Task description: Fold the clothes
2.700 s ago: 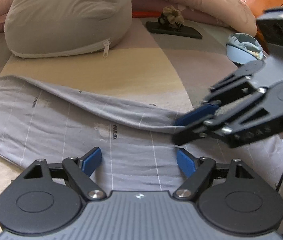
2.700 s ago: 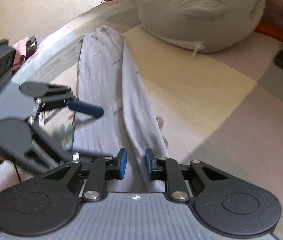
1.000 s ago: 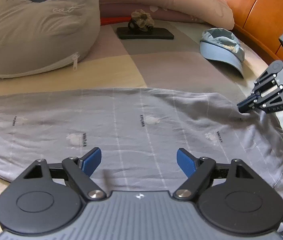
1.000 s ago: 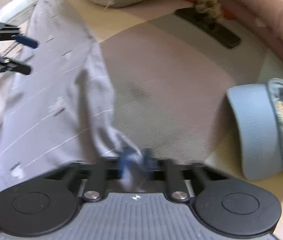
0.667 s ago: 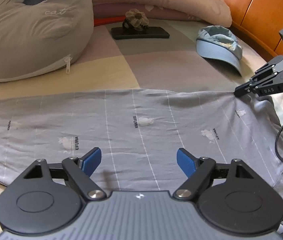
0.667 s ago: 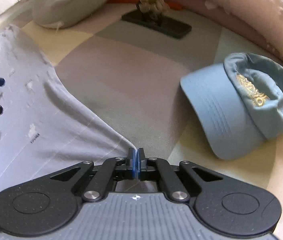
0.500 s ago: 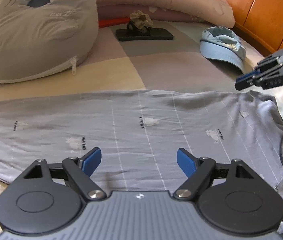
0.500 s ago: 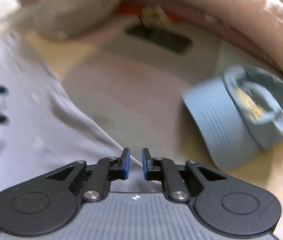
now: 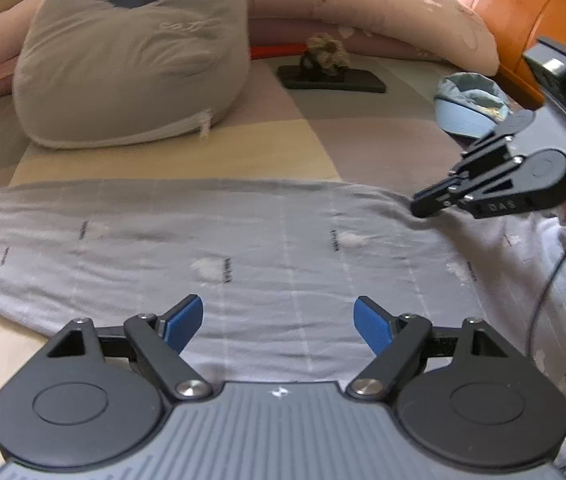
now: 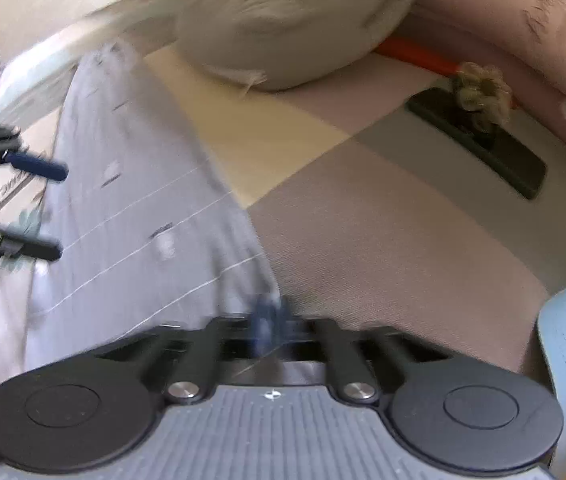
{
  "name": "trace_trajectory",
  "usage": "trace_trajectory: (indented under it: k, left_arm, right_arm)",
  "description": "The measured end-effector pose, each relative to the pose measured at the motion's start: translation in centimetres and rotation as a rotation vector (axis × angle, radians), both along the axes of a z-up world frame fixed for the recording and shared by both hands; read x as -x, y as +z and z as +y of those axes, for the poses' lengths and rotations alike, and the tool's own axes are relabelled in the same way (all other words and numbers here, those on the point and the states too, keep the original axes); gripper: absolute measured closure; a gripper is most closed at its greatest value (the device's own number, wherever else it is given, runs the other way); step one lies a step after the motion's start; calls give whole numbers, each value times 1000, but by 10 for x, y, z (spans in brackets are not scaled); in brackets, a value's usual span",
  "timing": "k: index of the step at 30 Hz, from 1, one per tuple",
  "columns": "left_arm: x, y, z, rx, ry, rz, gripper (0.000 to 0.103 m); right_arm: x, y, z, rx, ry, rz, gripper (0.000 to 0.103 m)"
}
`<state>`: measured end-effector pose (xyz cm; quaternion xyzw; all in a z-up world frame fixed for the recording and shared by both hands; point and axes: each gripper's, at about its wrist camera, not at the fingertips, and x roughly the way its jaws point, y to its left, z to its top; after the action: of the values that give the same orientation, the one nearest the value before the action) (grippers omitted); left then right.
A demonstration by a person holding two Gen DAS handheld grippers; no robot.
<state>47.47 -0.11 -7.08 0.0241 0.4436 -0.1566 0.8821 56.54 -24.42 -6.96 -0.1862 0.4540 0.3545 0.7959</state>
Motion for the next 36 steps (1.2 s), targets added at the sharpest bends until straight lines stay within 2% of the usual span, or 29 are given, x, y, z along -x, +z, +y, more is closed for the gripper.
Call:
trace_trajectory:
  k: [4,8,13,15,17,19,20,22,24,25,26,30,33,36]
  left_arm:
    - [1,1,9,8,25,-1,21]
    - [-1,-1,14,1,30,-3,21]
    - [-10,-6,15,-46,2,-31,21]
    - [-15,-12,16,-68,-1,-16,21]
    - [-17,-20,17,-91,-4,22,20]
    - [-14,-24,20,-97,-8,50,20]
    - [-12,-23,24,-80,-9,59,20]
    - [-10,-16,35,-28,-16,70,20]
    - [-17,-10,49,-46,-28,22,20]
    - [-21,-7,56,-64,-34,-8,20]
    - [-25,-4,64,-81,-40,-38,20]
    - [-61,-11,92,-165,-70,-106,20]
    - [-73,-24,116,-161,-58,-56,20]
    - [-61,-26,144,-106,-80,-48,18]
  right_arm:
    - [-9,3,2,21,-59,-34,101]
    - [-21,0,-1,-4,-137,-4,100]
    - [-5,15,-11,-63,-256,-4,85]
    - [8,23,-16,-93,-301,-11,74]
    - [25,27,-15,-100,-316,-18,47]
    - [43,24,-10,-94,-330,-16,38]
    - [50,18,-7,-81,-331,-5,30]
    - [61,1,1,-30,-340,21,25]
    - [70,-11,5,-11,-358,2,15]
    - [74,-16,6,-3,-367,-6,5]
    - [74,-17,8,0,-381,-11,0]
    - [77,-22,15,11,-436,-29,0]
    - [79,-25,20,19,-478,-42,0]
    - [80,-28,25,27,-518,-56,0]
